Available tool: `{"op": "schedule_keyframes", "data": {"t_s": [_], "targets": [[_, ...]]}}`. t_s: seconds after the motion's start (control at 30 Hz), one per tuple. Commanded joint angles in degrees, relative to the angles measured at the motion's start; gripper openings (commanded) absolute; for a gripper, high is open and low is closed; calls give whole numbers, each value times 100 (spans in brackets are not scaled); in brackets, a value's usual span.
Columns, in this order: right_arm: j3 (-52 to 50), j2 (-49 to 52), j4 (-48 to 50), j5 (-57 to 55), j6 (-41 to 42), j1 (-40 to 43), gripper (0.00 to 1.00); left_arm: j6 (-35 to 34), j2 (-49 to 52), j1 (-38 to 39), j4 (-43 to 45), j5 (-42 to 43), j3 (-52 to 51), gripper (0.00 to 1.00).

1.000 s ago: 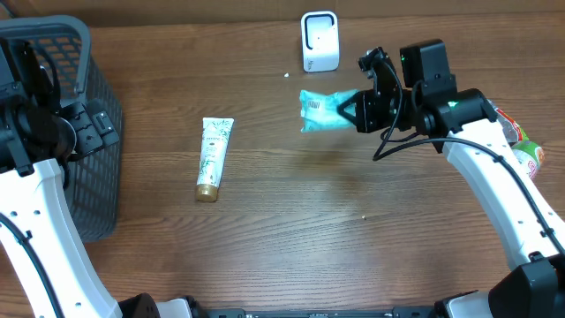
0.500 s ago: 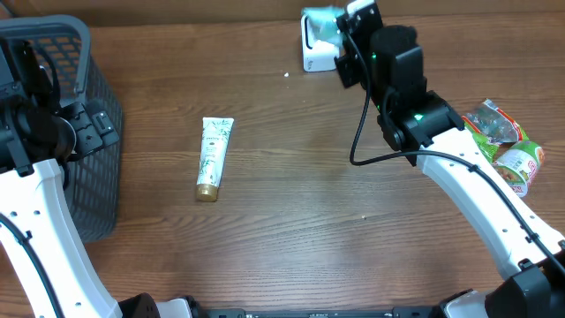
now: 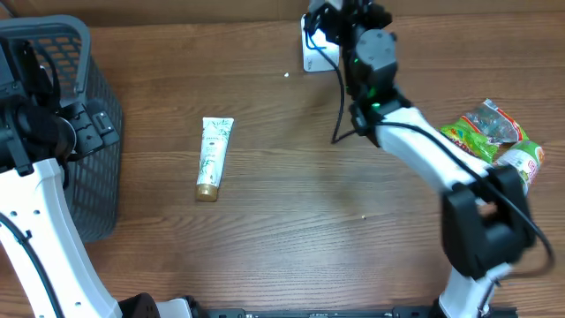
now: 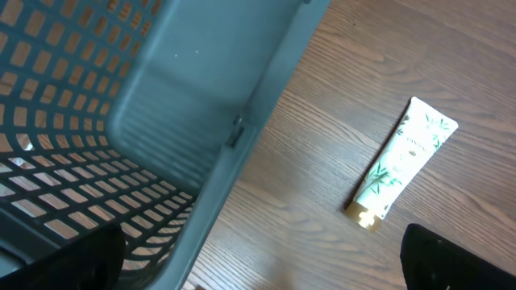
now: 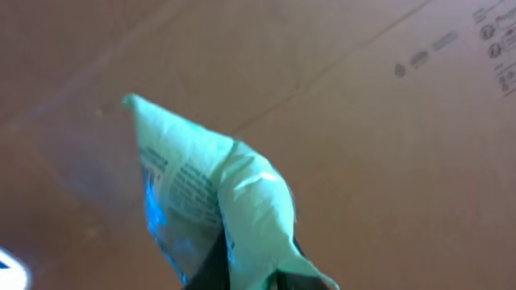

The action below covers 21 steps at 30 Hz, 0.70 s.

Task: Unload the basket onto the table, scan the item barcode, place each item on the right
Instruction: 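Hold the wipes pack in front of the scanner window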

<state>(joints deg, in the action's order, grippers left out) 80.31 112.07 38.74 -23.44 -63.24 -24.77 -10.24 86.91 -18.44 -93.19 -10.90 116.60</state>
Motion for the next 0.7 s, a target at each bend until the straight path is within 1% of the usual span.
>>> {"op": "schedule_keyframes", "data": {"t_s": [0.0,0.1,0.13,0.23,0.33,0.5,0.67], "targets": [[44,498,691,-271,-990,9,4,107,-2,-28,7,26,2,100],[44,876,863,-179,-1462,9,4,107,-2,-28,7,26,2,100],[50,975,876,-157,-1502,9,4,107,-2,-28,7,26,2,100],[212,1281,866,-184,-1434,39,4,107,-2,-28,4,26,2,100],[595,1611,809,-212,-1327,63,4,107,-2,-28,7,26,2,100],[1366,1969,229,-219,-1322,68,4,107,-2,-28,7,26,2,100],[1600,1985,-197,66,-1307,144,4,105,-2,-28,7,26,2,100]]}}
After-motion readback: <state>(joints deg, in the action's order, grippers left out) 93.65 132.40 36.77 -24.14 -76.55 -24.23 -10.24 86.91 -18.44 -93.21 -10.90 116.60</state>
